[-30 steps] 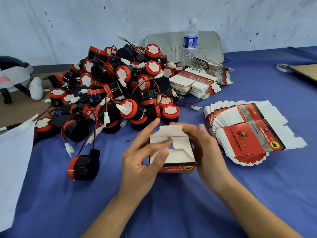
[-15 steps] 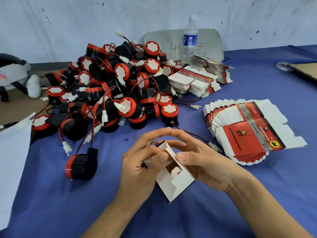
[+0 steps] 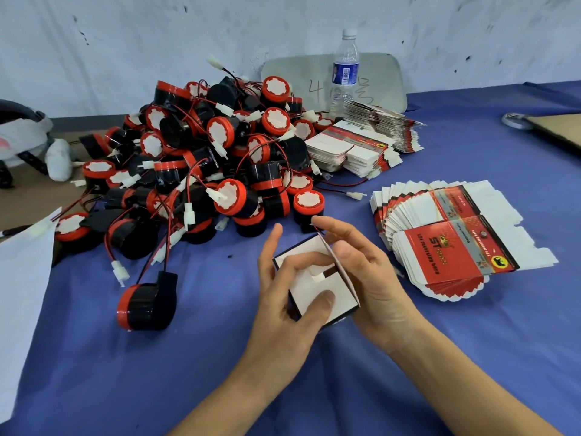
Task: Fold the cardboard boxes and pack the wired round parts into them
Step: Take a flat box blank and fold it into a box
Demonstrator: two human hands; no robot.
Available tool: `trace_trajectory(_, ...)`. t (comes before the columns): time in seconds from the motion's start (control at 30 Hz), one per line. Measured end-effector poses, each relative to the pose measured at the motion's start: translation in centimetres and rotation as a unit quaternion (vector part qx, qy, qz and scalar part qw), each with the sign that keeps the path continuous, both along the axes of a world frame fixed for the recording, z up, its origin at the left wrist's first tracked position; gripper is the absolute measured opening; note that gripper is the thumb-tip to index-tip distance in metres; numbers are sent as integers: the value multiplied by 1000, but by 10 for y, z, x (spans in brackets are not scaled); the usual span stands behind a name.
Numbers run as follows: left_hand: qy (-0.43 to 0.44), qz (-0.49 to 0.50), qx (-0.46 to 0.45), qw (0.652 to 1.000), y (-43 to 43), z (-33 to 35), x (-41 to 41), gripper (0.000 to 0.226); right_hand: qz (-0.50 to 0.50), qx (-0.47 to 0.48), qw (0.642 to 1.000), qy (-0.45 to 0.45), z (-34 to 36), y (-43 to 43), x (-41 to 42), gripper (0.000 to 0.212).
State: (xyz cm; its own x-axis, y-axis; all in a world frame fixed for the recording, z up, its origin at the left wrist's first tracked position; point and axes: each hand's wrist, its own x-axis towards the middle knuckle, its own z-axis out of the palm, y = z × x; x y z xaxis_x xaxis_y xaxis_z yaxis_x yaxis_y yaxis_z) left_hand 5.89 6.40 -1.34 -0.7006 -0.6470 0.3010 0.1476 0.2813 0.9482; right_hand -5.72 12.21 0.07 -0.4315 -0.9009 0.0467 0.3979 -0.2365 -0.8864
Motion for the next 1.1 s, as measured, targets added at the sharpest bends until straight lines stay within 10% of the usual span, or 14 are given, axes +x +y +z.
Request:
trace_trajectory(0.47, 43, 13, -60, 997, -11, -5, 3, 55, 41, 6, 997, 65, 2, 0, 2, 37)
trace_trajectory(0.83, 63, -94, 325, 939, -7, -11, -7, 73, 13, -49, 998, 40, 7, 3, 6, 44)
trace_trajectory(1.1, 27, -16, 183, 983, -17, -7, -3, 59, -2, -52, 993, 109, 9, 4, 4, 51)
